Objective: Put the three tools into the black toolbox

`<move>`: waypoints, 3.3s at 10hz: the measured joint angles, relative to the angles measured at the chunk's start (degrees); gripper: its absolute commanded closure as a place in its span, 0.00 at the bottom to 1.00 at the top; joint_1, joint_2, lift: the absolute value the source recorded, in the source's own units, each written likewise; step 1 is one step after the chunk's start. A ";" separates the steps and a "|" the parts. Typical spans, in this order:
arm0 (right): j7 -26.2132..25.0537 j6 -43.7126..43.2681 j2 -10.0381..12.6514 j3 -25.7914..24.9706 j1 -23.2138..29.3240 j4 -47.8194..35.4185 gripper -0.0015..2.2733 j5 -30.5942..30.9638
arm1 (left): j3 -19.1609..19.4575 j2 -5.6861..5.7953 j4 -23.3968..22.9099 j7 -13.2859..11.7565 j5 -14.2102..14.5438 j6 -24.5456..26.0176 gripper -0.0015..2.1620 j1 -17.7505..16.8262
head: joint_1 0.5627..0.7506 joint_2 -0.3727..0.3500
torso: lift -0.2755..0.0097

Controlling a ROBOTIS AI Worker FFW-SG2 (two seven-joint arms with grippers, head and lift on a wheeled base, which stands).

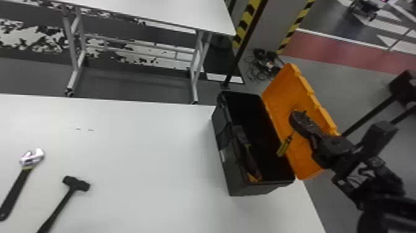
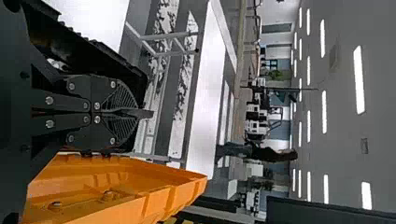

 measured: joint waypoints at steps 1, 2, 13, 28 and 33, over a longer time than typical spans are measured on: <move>0.40 1.48 0.44 0.00 0.66 -1.68 0.99 -1.17 | -0.24 -0.03 -0.03 0.21 -0.29 0.07 0.03 -0.15 | 0.70 0.03 | 0.79; 0.41 3.28 0.89 0.16 1.04 -3.49 0.99 -1.60 | -0.34 -0.04 -0.01 0.25 -0.49 0.09 0.03 -0.22 | 0.70 0.03 | 0.79; 4.42 20.39 6.94 -2.15 8.78 -13.87 0.03 -12.92 | 1.56 -0.58 -0.95 6.52 -0.37 -0.26 0.04 0.06 | 0.70 0.03 | 0.79; 8.90 -6.09 11.71 10.24 24.29 -5.57 0.05 -7.76 | 10.88 -3.11 0.18 16.51 -4.91 8.12 0.04 -3.02 | 0.70 0.56 | 0.79; 9.34 -8.12 11.71 9.64 25.26 -5.76 0.05 -9.08 | 6.14 -1.03 -1.20 22.59 -12.48 21.63 0.04 -8.87 | 0.70 0.48 | 0.79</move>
